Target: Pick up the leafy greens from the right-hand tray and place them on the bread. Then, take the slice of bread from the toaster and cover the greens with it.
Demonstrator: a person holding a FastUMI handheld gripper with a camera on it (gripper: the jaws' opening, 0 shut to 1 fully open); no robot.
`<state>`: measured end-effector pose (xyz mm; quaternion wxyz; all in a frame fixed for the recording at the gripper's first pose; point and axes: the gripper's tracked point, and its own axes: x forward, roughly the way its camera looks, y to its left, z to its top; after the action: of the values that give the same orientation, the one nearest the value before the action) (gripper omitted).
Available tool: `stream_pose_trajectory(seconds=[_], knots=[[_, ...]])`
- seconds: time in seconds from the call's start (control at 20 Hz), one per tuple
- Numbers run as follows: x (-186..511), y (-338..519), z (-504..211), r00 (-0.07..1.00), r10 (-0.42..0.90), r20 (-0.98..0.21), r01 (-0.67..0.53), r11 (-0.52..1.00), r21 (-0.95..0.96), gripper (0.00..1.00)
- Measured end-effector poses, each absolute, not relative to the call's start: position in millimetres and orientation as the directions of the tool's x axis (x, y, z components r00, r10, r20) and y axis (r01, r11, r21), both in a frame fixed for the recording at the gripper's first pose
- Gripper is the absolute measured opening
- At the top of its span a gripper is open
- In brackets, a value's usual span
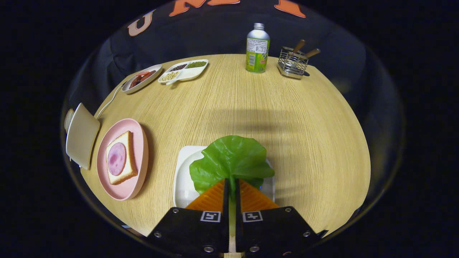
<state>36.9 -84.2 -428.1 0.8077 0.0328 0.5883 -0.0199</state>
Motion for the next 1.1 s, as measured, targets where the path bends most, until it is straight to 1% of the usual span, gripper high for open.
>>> stream_pose_trajectory(seconds=[0.05,0.15,0.3,0.55,1.1], knots=[[37.1,-84.7,-428.6,0.311,0.009,-0.95,0.075,0.997,0.034,0.03],[35.3,-85.3,-427.7,0.317,0.006,-0.948,0.081,0.996,0.033,0.01],[38.1,-81.2,-419.7,0.348,0.01,-0.938,0.087,0.995,0.043,0.01],[45.8,-65.4,-391.6,0.416,0.066,-0.907,0.082,0.991,0.109,0.01],[54.5,-10.4,-345.8,0.483,0.148,-0.863,-0.061,0.989,0.135,0.01]])
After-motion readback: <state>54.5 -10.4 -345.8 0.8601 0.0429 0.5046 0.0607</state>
